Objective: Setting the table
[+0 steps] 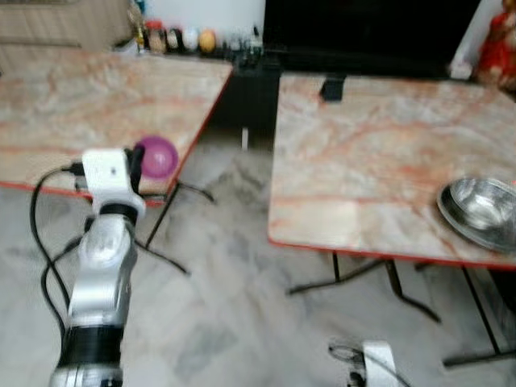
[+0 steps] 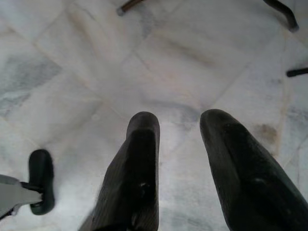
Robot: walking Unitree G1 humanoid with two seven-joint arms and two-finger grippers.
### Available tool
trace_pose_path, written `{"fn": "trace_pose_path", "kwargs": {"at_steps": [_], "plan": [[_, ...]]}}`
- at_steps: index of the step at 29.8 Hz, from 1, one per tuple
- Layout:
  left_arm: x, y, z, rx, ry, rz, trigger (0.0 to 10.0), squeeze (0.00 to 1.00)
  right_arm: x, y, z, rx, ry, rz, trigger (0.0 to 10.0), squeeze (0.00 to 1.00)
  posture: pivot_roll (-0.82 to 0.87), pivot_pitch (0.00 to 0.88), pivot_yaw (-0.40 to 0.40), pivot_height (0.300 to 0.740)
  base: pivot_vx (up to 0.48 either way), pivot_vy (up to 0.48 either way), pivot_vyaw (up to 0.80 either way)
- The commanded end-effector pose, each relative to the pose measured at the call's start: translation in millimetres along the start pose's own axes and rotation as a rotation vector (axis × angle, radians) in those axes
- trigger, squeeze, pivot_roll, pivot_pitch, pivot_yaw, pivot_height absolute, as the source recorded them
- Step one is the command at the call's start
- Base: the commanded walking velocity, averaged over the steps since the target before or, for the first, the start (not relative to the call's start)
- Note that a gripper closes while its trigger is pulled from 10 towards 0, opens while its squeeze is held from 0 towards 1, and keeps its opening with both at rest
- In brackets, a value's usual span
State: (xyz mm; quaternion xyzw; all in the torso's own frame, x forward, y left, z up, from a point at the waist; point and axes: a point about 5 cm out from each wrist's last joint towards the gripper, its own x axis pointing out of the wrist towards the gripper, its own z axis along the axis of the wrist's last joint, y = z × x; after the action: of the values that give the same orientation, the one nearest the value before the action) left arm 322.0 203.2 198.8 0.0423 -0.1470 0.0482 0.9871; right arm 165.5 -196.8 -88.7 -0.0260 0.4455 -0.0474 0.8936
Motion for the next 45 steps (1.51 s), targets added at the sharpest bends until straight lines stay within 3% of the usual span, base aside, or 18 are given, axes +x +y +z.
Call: {"fn": "trace_pose_path", "kwargs": {"at_steps": [1, 23, 45], "plan": [[0.1, -5.2, 1.7, 0.0, -0.01, -0.021, 10.0, 0.0, -0.8, -6.9, -2.0, 0.005, 0.004, -0.017, 10.0, 0.0, 0.1, 0.0, -0.042, 0.728, 0.0, -0.311, 0.0], [-2.3, -6.4, 2.3, 0.019, -0.013, -0.044, 10.0, 0.0, -0.6, -8.3, -0.2, 0.016, -0.007, -0.024, 10.0, 0.0, 0.1, 0.0, -0.048, 0.728, 0.0, -0.308, 0.0], [0.3, -13.5, 2.5, -0.003, 0.001, -0.106, 10.0, 0.0, -0.3, -7.1, 1.3, 0.022, -0.014, -0.029, 10.0, 0.0, 0.1, 0.0, -0.042, 0.728, 0.0, 0.0, 0.0]]}}
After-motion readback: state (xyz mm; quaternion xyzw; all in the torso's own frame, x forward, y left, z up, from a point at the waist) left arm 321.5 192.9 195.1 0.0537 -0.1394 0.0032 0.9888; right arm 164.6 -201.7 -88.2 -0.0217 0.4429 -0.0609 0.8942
